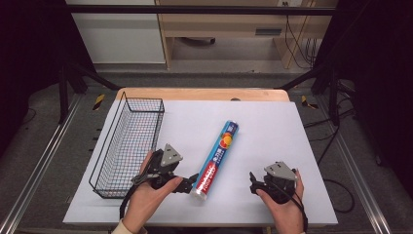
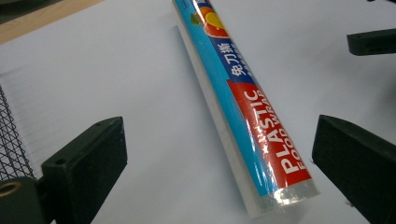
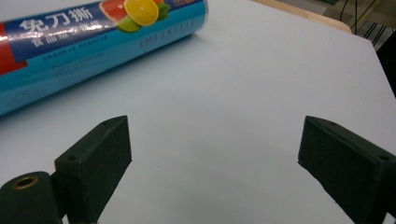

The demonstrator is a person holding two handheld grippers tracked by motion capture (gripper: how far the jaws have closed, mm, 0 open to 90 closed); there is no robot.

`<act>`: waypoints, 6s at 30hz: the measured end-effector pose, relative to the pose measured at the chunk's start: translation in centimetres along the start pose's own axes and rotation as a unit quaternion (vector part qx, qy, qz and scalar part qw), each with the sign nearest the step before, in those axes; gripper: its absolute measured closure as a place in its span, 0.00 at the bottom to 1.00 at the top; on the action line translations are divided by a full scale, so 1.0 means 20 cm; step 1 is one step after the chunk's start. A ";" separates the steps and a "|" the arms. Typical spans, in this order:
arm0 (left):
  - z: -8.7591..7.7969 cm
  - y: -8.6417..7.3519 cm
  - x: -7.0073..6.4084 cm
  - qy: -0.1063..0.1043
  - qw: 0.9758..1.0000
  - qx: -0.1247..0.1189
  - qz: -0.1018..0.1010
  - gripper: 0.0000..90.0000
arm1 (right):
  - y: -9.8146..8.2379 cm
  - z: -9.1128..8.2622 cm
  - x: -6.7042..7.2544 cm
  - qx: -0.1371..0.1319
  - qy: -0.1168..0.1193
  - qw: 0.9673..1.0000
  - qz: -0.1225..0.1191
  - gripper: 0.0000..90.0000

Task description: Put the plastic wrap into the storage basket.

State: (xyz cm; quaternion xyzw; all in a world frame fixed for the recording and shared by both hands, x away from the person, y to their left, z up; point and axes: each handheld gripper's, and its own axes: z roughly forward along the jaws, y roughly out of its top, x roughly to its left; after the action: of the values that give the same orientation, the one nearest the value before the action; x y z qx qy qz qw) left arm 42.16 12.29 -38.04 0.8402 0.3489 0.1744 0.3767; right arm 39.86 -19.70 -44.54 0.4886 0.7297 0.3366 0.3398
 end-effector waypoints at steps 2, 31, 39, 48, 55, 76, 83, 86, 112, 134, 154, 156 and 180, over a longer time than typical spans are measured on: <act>0.03 0.03 0.00 -0.005 1.000 0.019 0.004 0.04 | -0.01 0.01 0.00 0.005 -0.004 1.000 0.001 0.11; 0.50 0.39 -0.09 -0.014 0.987 0.160 -0.012 0.11 | -0.01 0.00 -0.02 0.000 -0.002 1.000 0.022 0.12; 0.65 0.39 -0.07 -0.013 0.985 0.166 -0.040 0.14 | -0.01 0.01 -0.01 0.001 0.004 1.000 0.017 0.12; 0.76 0.38 -0.08 0.013 0.981 0.188 -0.039 0.17 | -0.01 0.01 -0.01 0.002 0.011 1.000 0.018 0.12; 0.80 0.37 -0.08 0.011 0.980 0.194 -0.044 0.19 | -0.01 0.01 -0.01 0.001 0.013 1.000 0.017 0.12; 0.86 0.36 -0.06 0.015 0.976 0.213 -0.046 0.25 | -0.01 0.01 -0.01 0.004 0.019 1.000 0.019 0.13; 0.88 0.36 -0.05 0.014 0.975 0.216 -0.043 0.27 | -0.01 0.01 -0.01 0.004 0.021 1.000 0.016 0.13; 0.88 0.36 -0.05 0.012 0.975 0.216 -0.044 0.27 | -0.01 0.01 0.00 0.003 0.022 1.000 0.015 0.13; 0.87 0.34 -0.04 0.006 0.974 0.222 -0.046 0.27 | -0.01 0.02 0.01 0.008 0.030 0.999 0.011 0.13; 0.86 0.35 -0.02 0.014 0.971 0.234 -0.039 0.31 | -0.01 0.02 0.00 0.006 0.029 0.999 0.015 0.13; 0.69 0.35 0.05 0.022 0.974 0.223 -0.016 0.34 | -0.01 0.01 0.00 0.005 0.027 1.000 0.015 0.13; 0.66 0.35 0.05 0.019 0.975 0.219 -0.019 0.35 | -0.01 0.01 0.00 0.006 0.027 1.000 0.015 0.13; 0.50 0.39 0.09 0.015 0.983 0.181 -0.001 0.35 | -0.01 0.02 0.00 0.007 0.029 0.999 0.014 0.13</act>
State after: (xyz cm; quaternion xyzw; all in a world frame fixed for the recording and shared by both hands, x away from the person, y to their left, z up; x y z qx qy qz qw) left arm 52.55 4.75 -38.62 0.8913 0.3816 0.1204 0.2132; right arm 40.07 -19.72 -44.98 0.4915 0.7346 0.3497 0.3104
